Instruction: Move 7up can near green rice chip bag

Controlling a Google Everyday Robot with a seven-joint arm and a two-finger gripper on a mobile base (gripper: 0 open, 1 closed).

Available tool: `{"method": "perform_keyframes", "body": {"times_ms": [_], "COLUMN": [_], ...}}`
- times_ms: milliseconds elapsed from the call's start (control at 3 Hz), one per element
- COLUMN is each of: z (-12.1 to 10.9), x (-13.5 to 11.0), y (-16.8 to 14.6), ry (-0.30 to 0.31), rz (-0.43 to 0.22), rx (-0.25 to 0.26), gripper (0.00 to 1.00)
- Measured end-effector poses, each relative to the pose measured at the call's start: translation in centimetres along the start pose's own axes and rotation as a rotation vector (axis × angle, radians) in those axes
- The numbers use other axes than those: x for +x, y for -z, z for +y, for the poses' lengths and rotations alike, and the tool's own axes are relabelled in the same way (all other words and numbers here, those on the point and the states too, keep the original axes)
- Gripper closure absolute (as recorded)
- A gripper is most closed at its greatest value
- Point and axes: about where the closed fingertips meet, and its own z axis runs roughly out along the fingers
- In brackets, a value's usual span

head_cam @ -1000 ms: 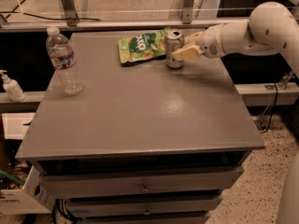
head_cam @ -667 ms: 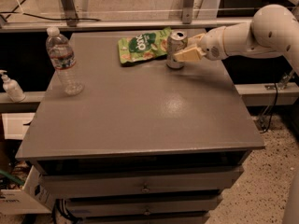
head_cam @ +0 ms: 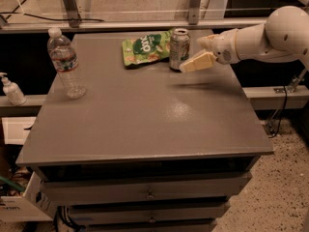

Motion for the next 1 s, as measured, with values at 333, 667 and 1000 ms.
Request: {"method": "perform_keyframes", "body": {"times_ms": [333,667,1000], "z": [0.1,0.5,0.3], "x": [0.0,1.0,1.4], "y": [0.2,5.0,5.7], "ry": [0.002,-0.008,-0.013], "rz": [0.000,-0.041,-0.042], "rx": [0.001,0.018,0.025], "gripper": [0.00,0.00,0.00]}}
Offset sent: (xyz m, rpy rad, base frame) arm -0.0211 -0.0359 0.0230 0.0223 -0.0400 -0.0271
